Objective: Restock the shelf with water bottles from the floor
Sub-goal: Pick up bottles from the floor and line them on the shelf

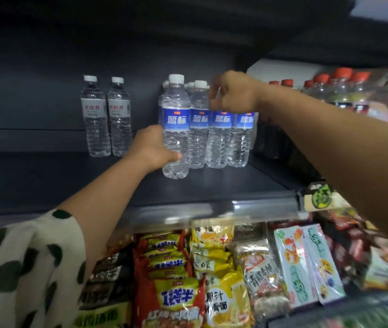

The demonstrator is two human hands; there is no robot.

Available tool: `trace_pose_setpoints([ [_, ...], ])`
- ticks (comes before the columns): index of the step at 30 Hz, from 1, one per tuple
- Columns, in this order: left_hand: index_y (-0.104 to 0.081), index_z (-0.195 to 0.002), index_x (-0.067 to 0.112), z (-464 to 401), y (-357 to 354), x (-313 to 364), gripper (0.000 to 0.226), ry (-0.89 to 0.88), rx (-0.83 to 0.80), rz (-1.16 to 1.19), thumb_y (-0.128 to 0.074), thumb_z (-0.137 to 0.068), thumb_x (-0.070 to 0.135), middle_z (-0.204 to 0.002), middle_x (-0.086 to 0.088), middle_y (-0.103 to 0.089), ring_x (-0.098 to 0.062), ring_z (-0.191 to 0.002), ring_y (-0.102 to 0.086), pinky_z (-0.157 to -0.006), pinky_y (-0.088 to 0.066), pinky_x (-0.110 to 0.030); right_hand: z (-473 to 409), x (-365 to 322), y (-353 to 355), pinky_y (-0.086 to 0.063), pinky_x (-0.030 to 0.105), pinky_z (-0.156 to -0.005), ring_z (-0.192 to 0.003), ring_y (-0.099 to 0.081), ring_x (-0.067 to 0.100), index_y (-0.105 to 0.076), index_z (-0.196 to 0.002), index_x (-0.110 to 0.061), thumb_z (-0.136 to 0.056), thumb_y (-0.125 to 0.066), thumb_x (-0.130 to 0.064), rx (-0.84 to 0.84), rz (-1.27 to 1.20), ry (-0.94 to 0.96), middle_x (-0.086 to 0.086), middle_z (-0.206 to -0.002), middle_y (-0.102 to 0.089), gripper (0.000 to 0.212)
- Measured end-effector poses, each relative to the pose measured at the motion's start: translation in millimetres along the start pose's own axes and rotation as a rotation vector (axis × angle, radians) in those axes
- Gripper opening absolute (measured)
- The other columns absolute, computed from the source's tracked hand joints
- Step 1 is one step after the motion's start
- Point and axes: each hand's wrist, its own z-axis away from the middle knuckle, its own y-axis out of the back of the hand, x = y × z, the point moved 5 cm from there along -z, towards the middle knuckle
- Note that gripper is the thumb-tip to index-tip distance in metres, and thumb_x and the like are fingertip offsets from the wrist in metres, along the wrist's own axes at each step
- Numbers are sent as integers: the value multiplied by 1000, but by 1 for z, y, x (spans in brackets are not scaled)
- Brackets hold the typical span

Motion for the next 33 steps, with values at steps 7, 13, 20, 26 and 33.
trace_pose_setpoints([
  [7, -58, -119, 5, 85, 0, 36, 52, -146, -119, -171, -79, -75, 22, -123, -13, -59, -30, -112, -57, -91, -48, -35, 128, -8, -25, -44, 30, -75, -92, -58, 27, -62, -97, -9, -82, -63, -18, -79, 135, -124, 9, -98, -64, 18],
  [13, -62, -115, 14, 182, -69, 44, 40, -369, -295, -244, -71, -76, 19, -121, -8, -59, -29, -115, -55, -89, -49, -38, 234, -24, -97, -43, 32, -74, -99, -58, 32, -56, -102, -14, -80, -62, -23, -186, 124, -250, 12, -105, -64, 25],
  [20, -61, -114, 10, 274, -184, -12, 33, -377, -586, -232, -65, -81, 17, -118, -10, -57, -30, -112, -55, -88, -50, -39, 351, -13, -206, -45, 39, -77, -102, -57, 36, -50, -112, -7, -83, -59, -22, -374, 66, -360, 17, -109, -60, 34],
  [26, -51, -74, 10, 392, -309, -133, 10, -192, -914, -248, -61, -75, 9, -83, -9, -56, -35, -86, -62, -62, -48, -37, 486, 3, -375, -43, 39, -67, -95, -59, 39, -49, -118, -3, -85, -55, -15, -610, -102, -478, 20, -104, -60, 35],
  [33, -48, -70, 14, 542, -434, -283, 21, -67, -1134, -288, -67, -79, 11, -90, -13, -55, -35, -89, -58, -67, -46, -39, 647, -9, -579, -46, 43, -88, -114, -51, 38, -36, -136, -7, -91, -55, -21, -868, -271, -594, 17, -128, -51, 51],
])
